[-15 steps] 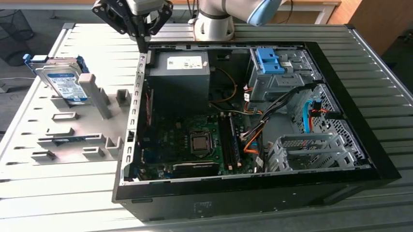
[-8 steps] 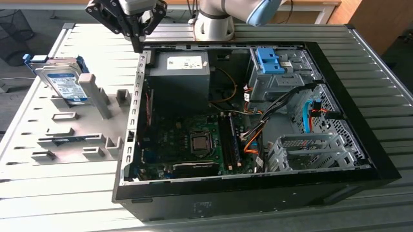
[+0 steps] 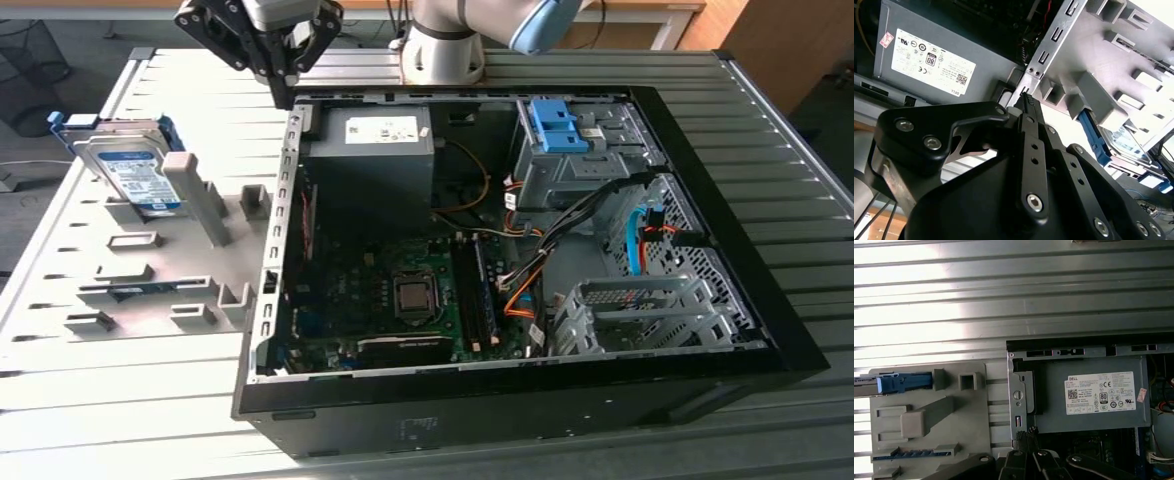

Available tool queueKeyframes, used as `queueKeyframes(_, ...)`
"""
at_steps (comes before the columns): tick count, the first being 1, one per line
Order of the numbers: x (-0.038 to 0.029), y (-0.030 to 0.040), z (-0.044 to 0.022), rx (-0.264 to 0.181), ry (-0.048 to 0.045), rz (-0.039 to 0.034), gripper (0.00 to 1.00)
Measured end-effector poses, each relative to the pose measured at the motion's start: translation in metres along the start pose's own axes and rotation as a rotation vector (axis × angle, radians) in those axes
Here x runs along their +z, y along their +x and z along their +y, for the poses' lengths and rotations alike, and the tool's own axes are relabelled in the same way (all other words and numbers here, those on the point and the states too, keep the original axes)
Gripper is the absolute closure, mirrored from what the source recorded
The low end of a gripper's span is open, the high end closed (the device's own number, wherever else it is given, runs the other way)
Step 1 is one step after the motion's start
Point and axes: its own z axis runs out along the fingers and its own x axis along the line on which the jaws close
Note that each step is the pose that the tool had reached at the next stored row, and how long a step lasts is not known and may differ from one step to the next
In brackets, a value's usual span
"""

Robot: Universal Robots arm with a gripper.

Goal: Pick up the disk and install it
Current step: 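Reach for the disk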

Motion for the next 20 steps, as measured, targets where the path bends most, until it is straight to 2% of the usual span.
queueKeyframes(7, -0.0001, 0.0035, -0.0003, 0.0, 0.0001, 0.0, 0.89)
queueKeyframes(20, 0.0, 0.0272, 0.0008, 0.0, 0.0, 0.0, 0.89)
